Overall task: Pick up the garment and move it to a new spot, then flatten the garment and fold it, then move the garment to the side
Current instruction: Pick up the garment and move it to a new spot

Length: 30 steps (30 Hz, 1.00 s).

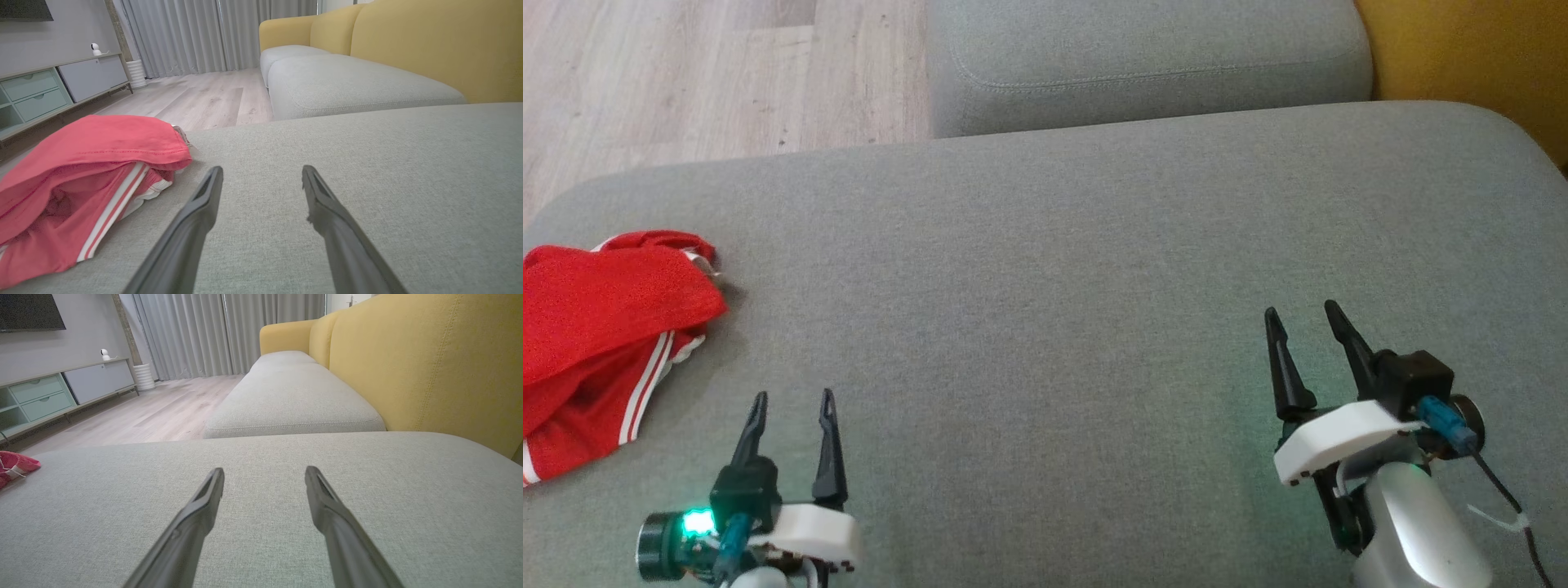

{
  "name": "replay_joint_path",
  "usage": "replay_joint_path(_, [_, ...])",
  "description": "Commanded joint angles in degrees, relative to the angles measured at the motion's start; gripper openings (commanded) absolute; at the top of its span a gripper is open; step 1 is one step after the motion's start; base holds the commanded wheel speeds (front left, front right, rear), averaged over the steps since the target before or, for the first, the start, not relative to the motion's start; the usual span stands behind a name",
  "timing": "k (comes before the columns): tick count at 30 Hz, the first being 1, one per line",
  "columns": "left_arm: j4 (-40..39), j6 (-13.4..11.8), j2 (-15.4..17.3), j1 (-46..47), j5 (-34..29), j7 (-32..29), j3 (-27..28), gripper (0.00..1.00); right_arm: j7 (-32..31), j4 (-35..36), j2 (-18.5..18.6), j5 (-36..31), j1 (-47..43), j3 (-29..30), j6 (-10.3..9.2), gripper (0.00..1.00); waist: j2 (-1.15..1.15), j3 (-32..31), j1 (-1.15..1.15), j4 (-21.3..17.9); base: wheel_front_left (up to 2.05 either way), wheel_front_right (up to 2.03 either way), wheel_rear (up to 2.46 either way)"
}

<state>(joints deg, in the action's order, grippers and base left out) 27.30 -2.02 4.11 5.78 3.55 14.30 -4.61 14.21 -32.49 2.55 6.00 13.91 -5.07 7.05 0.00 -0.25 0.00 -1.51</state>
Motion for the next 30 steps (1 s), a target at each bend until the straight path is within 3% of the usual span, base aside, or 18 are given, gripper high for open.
replay_joint_path(1, [-2.09,-0.31,0.29,2.46,-0.26,0.70,2.49,1.00,0.79,2.02,0.32,0.15,2.55,-1.17,0.44,1.00,0.00,-0.03,0.00,0.02,0.00,0.00,0.00])
replay_joint_path(11, [-2.01,0.21,-0.14,2.73,-0.91,0.70,3.15,1.00,0.79,2.06,0.32,0.59,2.32,-1.89,0.44,1.00,0.00,0.76,0.00,2.30,0.00,0.00,0.00])
replay_joint_path(24, [-2.15,0.68,-0.76,3.23,-0.40,0.70,4.11,1.00,0.79,2.07,0.32,1.87,2.67,-6.34,0.44,1.00,0.00,3.08,0.00,19.26,0.00,0.00,0.00])
replay_joint_path(30, [-2.80,0.60,-0.75,2.24,-0.12,0.70,6.29,1.00,0.79,1.85,0.32,3.14,3.68,-9.47,0.44,1.00,0.00,4.26,0.00,22.81,0.00,0.00,0.00])
